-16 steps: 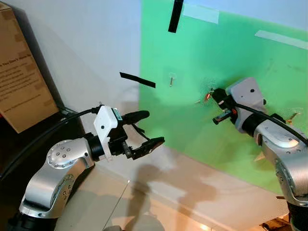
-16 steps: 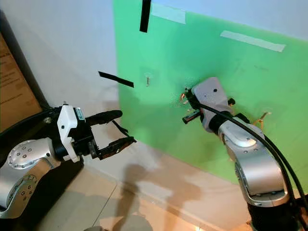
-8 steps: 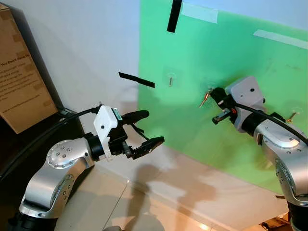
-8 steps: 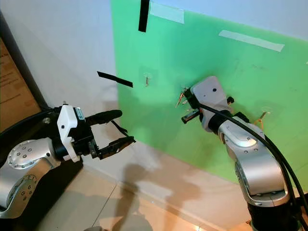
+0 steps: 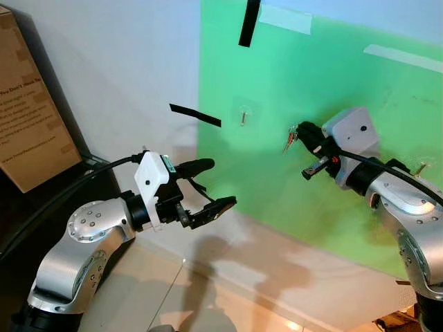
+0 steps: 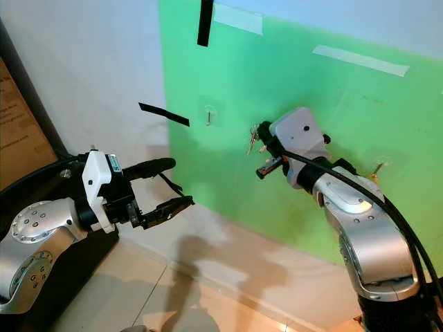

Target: Hang keys on a hook

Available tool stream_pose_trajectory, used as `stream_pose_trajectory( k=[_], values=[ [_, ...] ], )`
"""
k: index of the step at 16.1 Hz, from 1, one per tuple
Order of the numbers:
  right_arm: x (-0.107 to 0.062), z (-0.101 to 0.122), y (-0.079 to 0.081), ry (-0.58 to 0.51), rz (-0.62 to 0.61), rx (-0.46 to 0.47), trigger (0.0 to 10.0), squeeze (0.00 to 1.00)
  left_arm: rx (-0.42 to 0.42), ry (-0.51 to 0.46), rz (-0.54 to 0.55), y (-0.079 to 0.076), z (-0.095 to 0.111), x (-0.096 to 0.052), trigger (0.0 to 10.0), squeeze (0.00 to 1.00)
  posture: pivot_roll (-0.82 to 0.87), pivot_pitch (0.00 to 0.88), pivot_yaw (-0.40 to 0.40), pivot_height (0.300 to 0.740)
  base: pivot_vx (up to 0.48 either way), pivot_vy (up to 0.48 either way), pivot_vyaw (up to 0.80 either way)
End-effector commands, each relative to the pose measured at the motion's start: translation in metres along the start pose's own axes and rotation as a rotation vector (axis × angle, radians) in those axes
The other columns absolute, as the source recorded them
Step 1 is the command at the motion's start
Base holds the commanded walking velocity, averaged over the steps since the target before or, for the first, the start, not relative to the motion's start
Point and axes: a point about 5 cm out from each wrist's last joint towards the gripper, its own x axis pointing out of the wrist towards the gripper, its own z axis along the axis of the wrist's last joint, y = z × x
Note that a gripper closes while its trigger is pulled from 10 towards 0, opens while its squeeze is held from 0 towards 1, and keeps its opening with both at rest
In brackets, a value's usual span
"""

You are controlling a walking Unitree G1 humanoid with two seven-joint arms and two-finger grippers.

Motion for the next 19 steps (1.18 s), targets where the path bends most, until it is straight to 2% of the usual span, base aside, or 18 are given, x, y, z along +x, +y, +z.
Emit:
stream_pose_trajectory(
  k=[1,2,3,5,8,10,12,15,16,19],
  values=[
    [-0.001,-0.006,-0.001,0.054,-0.011,-0.110,10.0,0.00,0.011,0.014,-0.004,0.001,0.000,0.001,10.0,0.00,0.03,0.000,-0.054,0.740,0.000,0.000,0.00],
    [0.000,-0.016,-0.004,0.111,-0.029,-0.233,10.0,0.00,0.012,0.016,-0.005,0.001,0.000,0.001,10.0,0.00,0.03,0.000,-0.054,0.740,0.000,0.000,0.00],
    [0.000,-0.020,-0.005,0.125,-0.048,-0.255,10.0,0.00,0.014,0.016,-0.005,0.001,0.000,0.002,10.0,0.00,0.03,0.000,-0.052,0.740,0.000,0.000,0.00],
    [0.002,-0.013,-0.007,0.078,-0.089,-0.195,10.0,0.00,0.015,0.017,-0.003,0.001,0.000,0.001,10.0,0.00,0.03,0.000,-0.054,0.740,0.000,0.000,0.00],
    [0.003,-0.003,-0.009,0.005,-0.117,-0.199,10.0,0.00,0.014,0.016,-0.001,0.001,0.000,0.001,10.0,0.00,0.03,0.000,-0.054,0.740,0.000,0.000,0.00],
    [0.003,0.012,-0.013,-0.106,-0.168,-0.199,10.0,0.00,0.017,0.016,-0.001,0.001,0.000,0.002,10.0,0.00,0.03,0.000,-0.054,0.740,0.000,0.000,0.00],
    [0.002,0.023,-0.013,-0.179,-0.161,-0.173,10.0,0.00,0.016,0.015,-0.002,0.001,0.000,0.002,10.0,0.00,0.03,0.000,-0.053,0.740,0.000,0.000,0.00],
    [0.001,0.025,-0.008,-0.209,-0.128,-0.162,10.0,0.00,0.015,0.016,-0.003,0.001,0.000,0.002,10.0,0.00,0.03,0.000,-0.053,0.740,0.000,0.000,0.00],
    [0.001,0.024,-0.003,-0.210,-0.081,-0.144,10.0,0.00,0.015,0.017,-0.003,0.000,-0.001,0.002,10.0,0.00,0.03,0.000,-0.055,0.740,0.000,0.000,0.00],
    [-0.001,0.013,0.009,-0.132,0.038,-0.091,10.0,0.00,0.014,0.018,-0.006,0.000,-0.001,0.001,10.0,0.00,0.03,0.000,-0.055,0.740,0.000,0.000,0.00]
  ],
)
